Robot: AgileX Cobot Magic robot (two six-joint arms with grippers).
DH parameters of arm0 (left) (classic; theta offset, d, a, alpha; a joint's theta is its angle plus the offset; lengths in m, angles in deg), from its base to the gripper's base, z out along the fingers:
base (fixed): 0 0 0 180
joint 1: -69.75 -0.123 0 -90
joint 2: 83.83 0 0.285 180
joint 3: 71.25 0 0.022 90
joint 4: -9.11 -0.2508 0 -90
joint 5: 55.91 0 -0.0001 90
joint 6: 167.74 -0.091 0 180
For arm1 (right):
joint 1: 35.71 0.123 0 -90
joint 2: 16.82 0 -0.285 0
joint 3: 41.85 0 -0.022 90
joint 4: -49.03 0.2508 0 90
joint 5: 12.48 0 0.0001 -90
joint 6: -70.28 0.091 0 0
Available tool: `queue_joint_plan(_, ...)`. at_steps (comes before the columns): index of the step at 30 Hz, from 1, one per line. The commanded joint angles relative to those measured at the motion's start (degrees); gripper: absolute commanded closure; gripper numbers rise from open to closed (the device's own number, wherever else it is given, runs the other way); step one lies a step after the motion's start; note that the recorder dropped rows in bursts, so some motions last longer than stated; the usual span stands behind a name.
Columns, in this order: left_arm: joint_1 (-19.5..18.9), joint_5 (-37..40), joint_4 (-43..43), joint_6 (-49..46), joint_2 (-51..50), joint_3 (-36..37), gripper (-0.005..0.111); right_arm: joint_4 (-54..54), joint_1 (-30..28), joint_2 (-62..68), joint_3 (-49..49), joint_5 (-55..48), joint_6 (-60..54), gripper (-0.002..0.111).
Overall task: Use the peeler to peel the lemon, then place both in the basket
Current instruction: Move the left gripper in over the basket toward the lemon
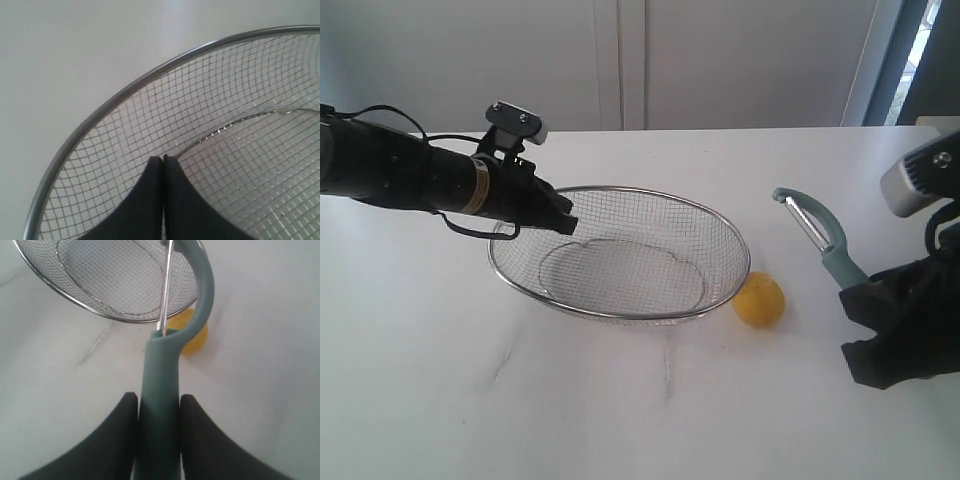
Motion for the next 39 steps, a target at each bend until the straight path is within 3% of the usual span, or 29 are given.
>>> queue_joint_plan(1, 0.39, 6.82, -0.47, -0.11, -0.47, 1.32, 0.107, -0.16, -0.49, -0.42, 0.12, 1.0, 0.33, 0.108)
queue_joint_plan(9, 0.26, 12.61, -0.47, -0.11, -0.36, 4.53, 0.107, -0.16, -0.49, -0.42, 0.12, 1.0, 0.33, 0.108)
queue_joint_plan(26, -4.83, 7.24, -0.47, 4.0, 4.47, 8.36, 0.107, 0.67, -0.49, -0.42, 0.12, 1.01, 0.33, 0.108)
queue_joint_plan(39, -4.85, 7.93, -0.47, 4.0, 9.0, 11.09, 0.107, 1.68, -0.49, -0.42, 0.12, 1.01, 0.33, 0.108)
